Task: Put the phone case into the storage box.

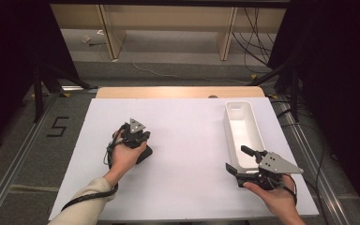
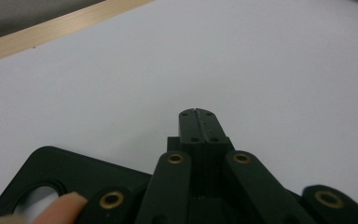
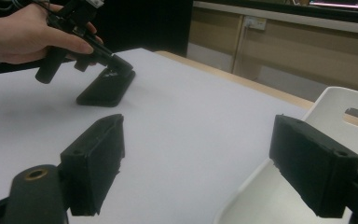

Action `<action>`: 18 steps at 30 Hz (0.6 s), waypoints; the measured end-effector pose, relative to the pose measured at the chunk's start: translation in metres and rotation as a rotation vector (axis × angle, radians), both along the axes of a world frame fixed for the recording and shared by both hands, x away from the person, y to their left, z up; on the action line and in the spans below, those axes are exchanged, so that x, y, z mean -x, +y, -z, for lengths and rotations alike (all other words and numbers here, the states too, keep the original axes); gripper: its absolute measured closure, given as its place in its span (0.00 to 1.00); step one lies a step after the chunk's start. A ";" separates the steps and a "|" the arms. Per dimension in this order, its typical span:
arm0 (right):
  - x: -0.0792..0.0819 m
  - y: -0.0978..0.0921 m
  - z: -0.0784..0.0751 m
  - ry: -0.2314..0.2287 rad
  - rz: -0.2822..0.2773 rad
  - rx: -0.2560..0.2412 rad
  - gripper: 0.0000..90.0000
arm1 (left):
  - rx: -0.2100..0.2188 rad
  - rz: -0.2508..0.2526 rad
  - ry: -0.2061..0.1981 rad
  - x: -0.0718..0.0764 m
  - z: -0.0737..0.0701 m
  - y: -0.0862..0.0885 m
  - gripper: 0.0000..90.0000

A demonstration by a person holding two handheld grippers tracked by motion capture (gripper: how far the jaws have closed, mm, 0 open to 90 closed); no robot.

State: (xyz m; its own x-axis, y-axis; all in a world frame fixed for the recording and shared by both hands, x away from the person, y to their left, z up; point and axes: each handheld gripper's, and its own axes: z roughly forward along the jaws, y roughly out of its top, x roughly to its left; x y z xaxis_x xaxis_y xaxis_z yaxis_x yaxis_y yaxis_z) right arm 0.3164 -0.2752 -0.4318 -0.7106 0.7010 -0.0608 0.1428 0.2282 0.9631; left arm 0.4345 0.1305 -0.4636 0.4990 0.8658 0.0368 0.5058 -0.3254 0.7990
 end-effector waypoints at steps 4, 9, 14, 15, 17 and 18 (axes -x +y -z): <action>0.000 0.000 0.000 0.003 0.000 0.000 0.21 | -0.003 -0.002 0.020 -0.006 0.006 -0.006 1.00; 0.001 -0.001 0.000 0.003 0.002 -0.001 0.21 | -0.022 0.001 0.052 -0.010 0.013 -0.008 1.00; 0.000 -0.001 0.000 0.001 0.002 -0.002 0.21 | -0.034 0.003 0.067 -0.013 0.017 -0.009 1.00; 0.000 -0.001 0.000 0.001 0.002 -0.002 0.21 | -0.034 0.003 0.067 -0.013 0.017 -0.009 1.00; 0.000 -0.001 0.000 -0.001 0.003 -0.002 0.21 | -0.031 0.004 0.074 -0.014 0.018 -0.011 1.00; 0.001 -0.001 0.000 0.000 0.002 -0.003 0.21 | -0.035 0.008 0.078 -0.014 0.018 -0.011 1.00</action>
State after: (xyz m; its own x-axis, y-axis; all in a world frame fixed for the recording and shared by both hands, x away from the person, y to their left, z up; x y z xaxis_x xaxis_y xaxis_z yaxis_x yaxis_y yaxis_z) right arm 0.3158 -0.2762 -0.4317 -0.7091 0.7027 -0.0584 0.1433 0.2247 0.9638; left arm 0.4482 0.1193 -0.4821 0.5082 0.8608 0.0274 0.5634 -0.3564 0.7454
